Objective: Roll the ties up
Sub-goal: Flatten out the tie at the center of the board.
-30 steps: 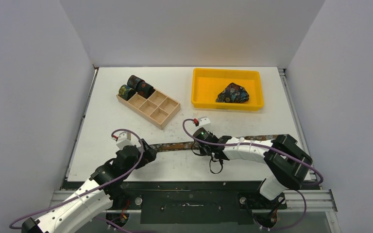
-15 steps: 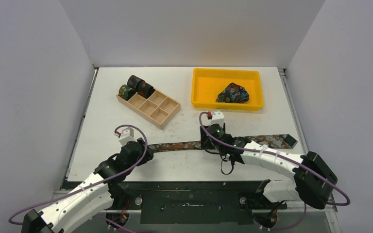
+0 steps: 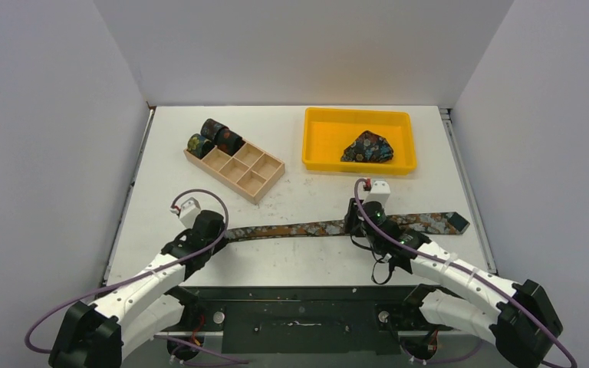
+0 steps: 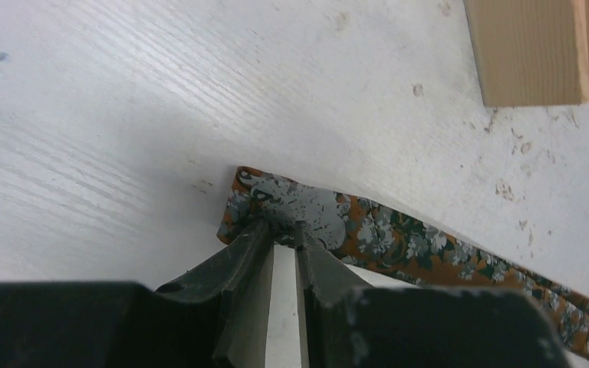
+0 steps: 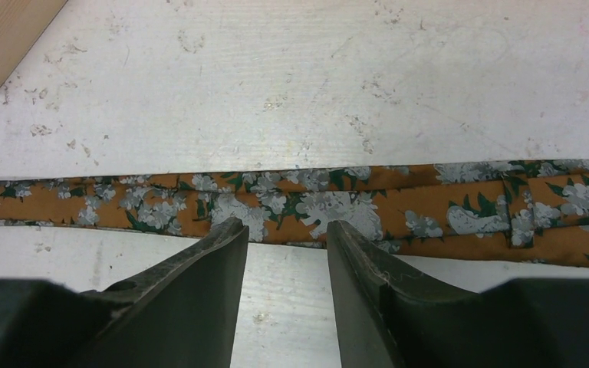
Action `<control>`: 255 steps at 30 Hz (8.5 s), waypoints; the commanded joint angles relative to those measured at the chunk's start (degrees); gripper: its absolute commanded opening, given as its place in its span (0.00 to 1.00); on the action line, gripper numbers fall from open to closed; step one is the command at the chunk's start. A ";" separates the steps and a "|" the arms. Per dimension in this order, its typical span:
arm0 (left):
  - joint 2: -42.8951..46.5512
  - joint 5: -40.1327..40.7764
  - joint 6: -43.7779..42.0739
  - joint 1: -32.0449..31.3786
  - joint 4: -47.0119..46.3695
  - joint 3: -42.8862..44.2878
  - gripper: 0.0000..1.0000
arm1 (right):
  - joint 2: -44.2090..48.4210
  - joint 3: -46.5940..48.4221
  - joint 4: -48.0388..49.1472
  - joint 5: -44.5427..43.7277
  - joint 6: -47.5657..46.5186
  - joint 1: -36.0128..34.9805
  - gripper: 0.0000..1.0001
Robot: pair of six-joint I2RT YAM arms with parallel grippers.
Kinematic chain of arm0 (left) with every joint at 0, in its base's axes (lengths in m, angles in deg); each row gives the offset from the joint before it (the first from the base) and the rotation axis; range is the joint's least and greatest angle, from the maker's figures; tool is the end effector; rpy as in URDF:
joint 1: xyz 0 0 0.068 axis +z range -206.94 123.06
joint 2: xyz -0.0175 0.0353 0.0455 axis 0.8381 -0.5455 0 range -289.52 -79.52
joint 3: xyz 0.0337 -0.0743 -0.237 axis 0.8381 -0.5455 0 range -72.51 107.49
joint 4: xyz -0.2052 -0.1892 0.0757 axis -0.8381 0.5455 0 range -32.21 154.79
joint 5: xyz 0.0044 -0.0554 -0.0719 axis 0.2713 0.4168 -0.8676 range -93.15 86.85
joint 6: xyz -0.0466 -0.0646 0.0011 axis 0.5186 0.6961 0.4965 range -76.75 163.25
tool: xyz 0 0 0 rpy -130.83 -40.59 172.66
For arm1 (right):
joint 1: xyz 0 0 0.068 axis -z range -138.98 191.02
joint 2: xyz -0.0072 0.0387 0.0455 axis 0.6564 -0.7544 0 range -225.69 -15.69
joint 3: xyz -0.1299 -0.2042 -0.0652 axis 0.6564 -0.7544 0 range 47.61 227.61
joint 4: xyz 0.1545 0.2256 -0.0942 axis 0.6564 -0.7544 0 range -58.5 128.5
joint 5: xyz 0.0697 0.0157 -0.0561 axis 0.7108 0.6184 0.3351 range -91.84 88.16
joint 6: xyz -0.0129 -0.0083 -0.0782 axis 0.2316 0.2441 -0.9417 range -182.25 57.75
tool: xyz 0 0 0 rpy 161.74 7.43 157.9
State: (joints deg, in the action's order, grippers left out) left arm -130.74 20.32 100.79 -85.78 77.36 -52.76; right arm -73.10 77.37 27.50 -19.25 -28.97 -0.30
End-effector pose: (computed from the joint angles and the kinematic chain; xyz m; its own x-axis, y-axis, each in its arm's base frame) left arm 0.2064 -0.0824 0.1029 -0.5538 -0.5786 -0.5988 -0.4550 0.8126 -0.3643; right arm 0.2162 0.1628 0.1552 -0.6415 0.1330 -0.7555 -0.1228 0.9543 0.2723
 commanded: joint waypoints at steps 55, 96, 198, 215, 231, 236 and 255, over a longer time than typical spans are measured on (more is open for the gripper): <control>6.44 -18.61 5.22 8.27 -20.69 -12.38 0.32 | -14.81 -0.02 13.60 2.35 8.40 48.81 0.58; 9.30 -23.46 4.35 8.09 -15.66 -8.74 0.39 | -15.87 5.61 8.36 0.81 7.50 48.56 0.05; -5.33 -18.25 1.61 2.56 -20.78 -5.68 0.59 | -14.26 5.72 3.14 -8.12 11.88 56.22 0.71; -3.46 -18.69 0.91 2.64 -17.32 -5.64 0.59 | -26.89 7.53 5.45 -5.81 13.40 64.08 0.61; -6.44 -19.54 0.73 2.56 -18.78 -4.62 0.58 | -25.04 6.43 8.09 -6.16 12.63 63.84 0.05; -6.68 -19.80 1.01 2.44 -18.78 -4.73 0.58 | -23.24 6.56 10.53 -4.85 8.94 62.73 0.05; -6.02 -20.25 1.61 2.43 -22.03 -6.81 0.58 | -29.12 8.19 17.51 1.13 2.36 63.38 0.52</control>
State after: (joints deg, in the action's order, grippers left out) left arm -136.64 0.78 102.58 -83.11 55.55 -58.31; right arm -103.48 83.23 44.76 -16.17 -25.32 62.74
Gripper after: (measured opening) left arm 0.584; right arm 0.354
